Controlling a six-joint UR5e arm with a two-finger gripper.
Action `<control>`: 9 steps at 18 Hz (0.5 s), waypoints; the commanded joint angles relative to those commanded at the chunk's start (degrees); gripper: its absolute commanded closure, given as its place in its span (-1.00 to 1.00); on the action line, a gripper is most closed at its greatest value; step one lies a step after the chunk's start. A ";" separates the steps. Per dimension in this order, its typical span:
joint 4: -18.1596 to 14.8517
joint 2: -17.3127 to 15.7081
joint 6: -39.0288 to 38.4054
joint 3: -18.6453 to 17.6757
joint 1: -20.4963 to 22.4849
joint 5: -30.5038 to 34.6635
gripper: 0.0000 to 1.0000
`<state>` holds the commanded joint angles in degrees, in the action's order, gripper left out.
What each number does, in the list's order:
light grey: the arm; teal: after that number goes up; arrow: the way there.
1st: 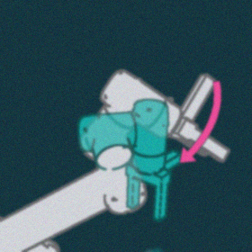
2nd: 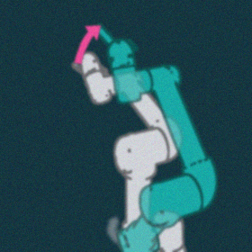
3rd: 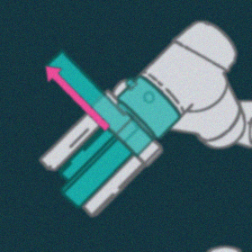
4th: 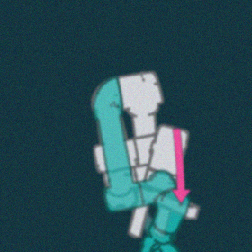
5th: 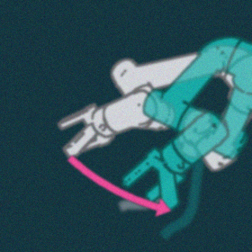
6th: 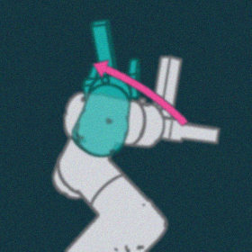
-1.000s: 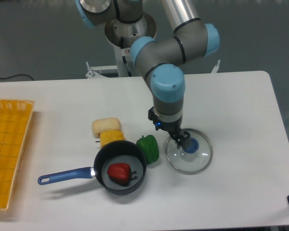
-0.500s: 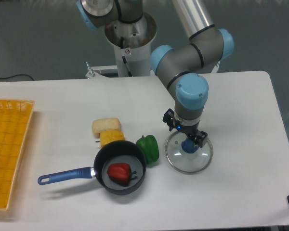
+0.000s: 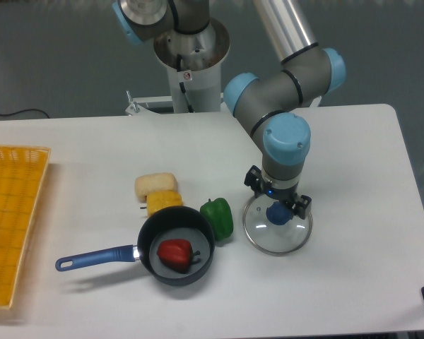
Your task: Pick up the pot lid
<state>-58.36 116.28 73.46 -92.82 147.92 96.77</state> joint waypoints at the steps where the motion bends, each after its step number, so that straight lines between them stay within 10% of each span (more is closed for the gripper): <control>1: 0.09 0.26 1.76 0.79 -0.09 0.00 -1.00; 9: 1.84 2.46 3.27 0.36 -1.58 1.32 -1.00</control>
<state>-56.51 118.74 76.73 -92.46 146.34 98.09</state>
